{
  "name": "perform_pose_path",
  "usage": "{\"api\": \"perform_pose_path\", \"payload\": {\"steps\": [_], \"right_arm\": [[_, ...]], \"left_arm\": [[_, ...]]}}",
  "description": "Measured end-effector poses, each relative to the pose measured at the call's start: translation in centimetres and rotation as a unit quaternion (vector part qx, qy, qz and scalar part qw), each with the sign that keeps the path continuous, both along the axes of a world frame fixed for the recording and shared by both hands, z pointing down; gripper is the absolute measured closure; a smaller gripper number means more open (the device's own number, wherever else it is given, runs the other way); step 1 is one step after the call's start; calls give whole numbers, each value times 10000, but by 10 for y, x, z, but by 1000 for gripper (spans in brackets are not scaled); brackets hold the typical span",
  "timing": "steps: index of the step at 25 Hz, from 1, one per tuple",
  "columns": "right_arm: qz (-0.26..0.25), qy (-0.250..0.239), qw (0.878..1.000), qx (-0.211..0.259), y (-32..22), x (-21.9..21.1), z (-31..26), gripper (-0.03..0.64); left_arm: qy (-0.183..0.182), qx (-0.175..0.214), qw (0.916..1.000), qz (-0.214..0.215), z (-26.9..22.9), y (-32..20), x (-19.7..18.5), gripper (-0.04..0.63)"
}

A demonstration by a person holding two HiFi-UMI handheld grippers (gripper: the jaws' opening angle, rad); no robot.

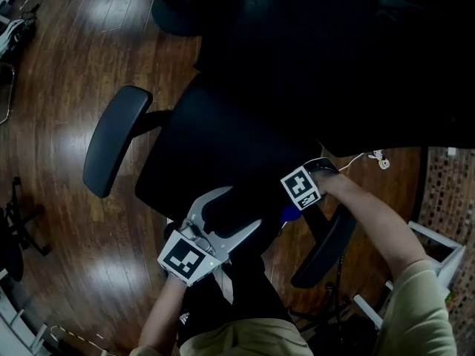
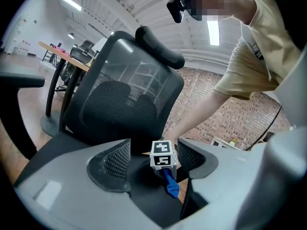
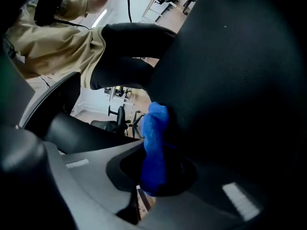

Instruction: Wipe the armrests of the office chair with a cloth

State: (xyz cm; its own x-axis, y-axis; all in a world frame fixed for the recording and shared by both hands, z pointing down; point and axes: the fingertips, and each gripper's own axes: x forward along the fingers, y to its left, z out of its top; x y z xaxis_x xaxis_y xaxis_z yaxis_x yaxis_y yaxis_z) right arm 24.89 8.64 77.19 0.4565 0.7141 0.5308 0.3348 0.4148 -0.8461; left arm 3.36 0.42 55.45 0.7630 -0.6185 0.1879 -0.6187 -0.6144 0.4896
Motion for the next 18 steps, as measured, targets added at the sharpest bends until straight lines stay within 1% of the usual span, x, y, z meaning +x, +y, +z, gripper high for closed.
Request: {"api": "perform_pose_path", "payload": {"steps": [1,3,6,8,10,12,13,14,15,17,18], "right_arm": [[21,-7,9999,-157,1,-1,-12,600],[5,76,9978,-665,-1,-4,-43,600],[-84,419,9899,-1354,-8,-2,-87,600],[-88,731,9795,-1874,0,0,-114,600],[-175,1113,9662,-2320,7,6,-136,600],[-205,1386,9573,-2528,9,10,-145,600],[-198,1434,9575,-2495,7,9,-142,600],[-204,1393,9620,-2339,4,8,-132,600],[-236,1250,9703,-2056,1,6,-115,600],[-358,788,9884,-1251,-3,4,-72,600],[-403,556,9945,-795,-6,5,-49,600]], "left_arm": [[-1,-17,10000,-9,-3,0,0,311],[-13,-4,10000,-19,-10,-1,-1,311],[34,15,10000,3,-22,1,-1,311],[54,-102,9999,18,-27,5,0,311],[24,-139,9999,15,-34,6,-2,311],[10,-122,9999,-14,-39,5,-5,311],[11,-113,9999,-42,-38,4,-7,311],[25,-104,9999,-80,-36,3,-9,311],[30,-99,9999,-109,-33,4,-11,311],[-18,-113,9999,-88,-25,8,-11,311],[-28,-127,9999,-52,-22,10,-9,311]]}}
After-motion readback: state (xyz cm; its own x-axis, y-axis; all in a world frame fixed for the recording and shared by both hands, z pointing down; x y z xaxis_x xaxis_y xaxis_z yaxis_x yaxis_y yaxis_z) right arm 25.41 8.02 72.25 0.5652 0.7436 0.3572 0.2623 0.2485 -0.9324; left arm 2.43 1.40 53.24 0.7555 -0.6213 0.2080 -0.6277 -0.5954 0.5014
